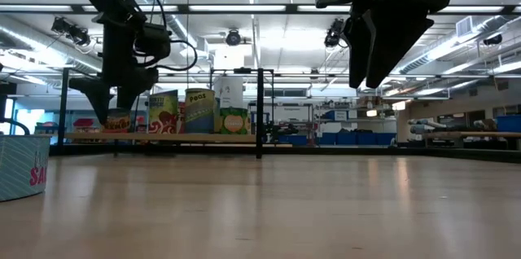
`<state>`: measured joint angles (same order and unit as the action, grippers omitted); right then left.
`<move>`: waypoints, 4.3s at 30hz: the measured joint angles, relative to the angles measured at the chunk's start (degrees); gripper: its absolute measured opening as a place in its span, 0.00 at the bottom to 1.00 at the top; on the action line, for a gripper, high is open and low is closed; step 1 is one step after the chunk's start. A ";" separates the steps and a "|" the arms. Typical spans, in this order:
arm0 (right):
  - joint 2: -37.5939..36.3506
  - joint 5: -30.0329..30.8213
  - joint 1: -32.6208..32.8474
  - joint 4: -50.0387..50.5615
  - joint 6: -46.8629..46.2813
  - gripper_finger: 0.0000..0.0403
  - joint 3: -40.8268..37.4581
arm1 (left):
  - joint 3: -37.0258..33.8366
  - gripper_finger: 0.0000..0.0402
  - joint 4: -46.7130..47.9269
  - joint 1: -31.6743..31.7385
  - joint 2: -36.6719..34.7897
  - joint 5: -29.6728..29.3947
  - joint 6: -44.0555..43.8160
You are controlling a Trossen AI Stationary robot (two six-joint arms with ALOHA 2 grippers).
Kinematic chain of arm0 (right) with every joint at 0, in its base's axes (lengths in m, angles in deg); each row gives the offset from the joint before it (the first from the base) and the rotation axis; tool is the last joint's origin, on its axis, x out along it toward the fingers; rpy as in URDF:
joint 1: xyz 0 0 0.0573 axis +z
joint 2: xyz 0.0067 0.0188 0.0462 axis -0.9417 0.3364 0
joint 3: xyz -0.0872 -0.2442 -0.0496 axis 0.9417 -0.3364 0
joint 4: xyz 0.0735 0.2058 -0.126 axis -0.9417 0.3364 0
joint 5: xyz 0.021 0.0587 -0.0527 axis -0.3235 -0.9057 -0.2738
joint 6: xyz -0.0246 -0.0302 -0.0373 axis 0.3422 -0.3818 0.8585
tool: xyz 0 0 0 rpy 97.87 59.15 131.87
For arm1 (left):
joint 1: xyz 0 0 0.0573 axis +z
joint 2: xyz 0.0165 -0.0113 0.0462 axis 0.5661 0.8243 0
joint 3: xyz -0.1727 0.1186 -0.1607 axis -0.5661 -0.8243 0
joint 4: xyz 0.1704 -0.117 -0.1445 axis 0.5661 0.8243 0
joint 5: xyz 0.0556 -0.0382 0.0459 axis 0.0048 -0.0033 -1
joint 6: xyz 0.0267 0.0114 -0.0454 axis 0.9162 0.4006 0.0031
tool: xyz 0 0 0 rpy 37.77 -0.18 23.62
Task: Pick and place cans onto a shelf
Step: Put the canned tomatoes on the shelf, then adjust the canned goods on the shelf
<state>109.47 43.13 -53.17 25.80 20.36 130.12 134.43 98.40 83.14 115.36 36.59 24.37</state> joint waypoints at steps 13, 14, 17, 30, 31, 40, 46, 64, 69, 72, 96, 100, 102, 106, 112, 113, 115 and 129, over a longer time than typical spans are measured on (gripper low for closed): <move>0.00 -0.01 0.00 -0.96 0.00 0.93 0.00 | 0.00 0.86 0.24 -1.75 0.24 -0.35 -1.93; 0.00 -0.03 0.00 -0.94 0.02 0.93 0.00 | 0.00 0.87 0.23 -1.96 0.24 -0.48 -1.78; 0.00 -0.03 0.00 -0.96 0.00 0.93 0.00 | 0.00 0.87 0.23 -2.03 0.24 -1.75 -1.80; 0.00 -0.03 0.00 -1.01 0.00 0.93 0.00 | 0.18 0.87 1.52 -2.79 -0.47 -8.05 -11.12; 0.02 -0.03 0.00 -1.01 0.02 0.93 0.00 | 0.41 0.87 2.71 -3.05 -0.78 -8.10 -12.23; 0.02 0.89 -0.02 -4.40 -0.17 0.93 0.00 | 3.21 0.57 4.09 -2.52 -3.17 7.11 -26.51; 0.02 0.96 0.00 -5.38 -0.17 0.93 0.00 | 1.22 0.15 -1.01 1.09 -2.46 9.71 -29.21; 0.02 0.96 -0.04 -5.40 -0.02 0.93 0.00 | -2.99 0.02 -4.38 2.66 -2.27 6.37 -31.97; 0.02 0.96 -0.04 -5.39 0.00 0.93 0.00 | -3.05 0.02 -4.36 2.64 -2.52 6.40 -32.08; 0.02 1.01 -0.04 -5.40 0.00 0.93 0.00 | -2.71 0.02 -3.10 2.64 -3.02 5.95 -31.79; 0.02 1.13 -0.02 -7.26 -1.17 0.93 0.00 | 9.05 0.02 -10.36 -2.08 -5.55 22.84 -45.23; 0.02 1.09 0.17 -7.24 -1.18 0.93 0.00 | 6.94 0.02 -10.76 -2.55 -3.97 22.86 -45.41; 0.02 0.95 0.17 -7.23 -1.18 0.93 0.00 | 5.55 0.02 -11.33 -2.45 -2.92 22.58 -45.36; 0.02 0.77 0.17 -7.23 -1.11 0.93 0.00 | 4.90 0.02 -12.21 -2.44 -2.22 21.85 -44.98; 0.02 0.50 0.17 -7.23 -1.09 0.93 0.00 | 4.90 0.02 -11.10 -1.95 -2.67 17.95 -43.31; 0.02 0.48 0.17 -7.23 -1.09 0.93 0.00 | 4.90 0.02 -10.84 -1.95 -2.69 17.40 -42.76; 0.02 0.48 0.17 -7.26 -1.09 0.93 0.00 | 4.90 0.02 -10.85 -1.96 -2.69 17.20 -42.74; 0.02 0.98 0.17 -7.69 0.08 0.93 0.00 | 8.72 0.02 -8.64 -2.03 -2.54 18.37 -44.90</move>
<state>109.50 44.12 -53.00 18.11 20.44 130.12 143.15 89.76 81.11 112.82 54.96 -20.54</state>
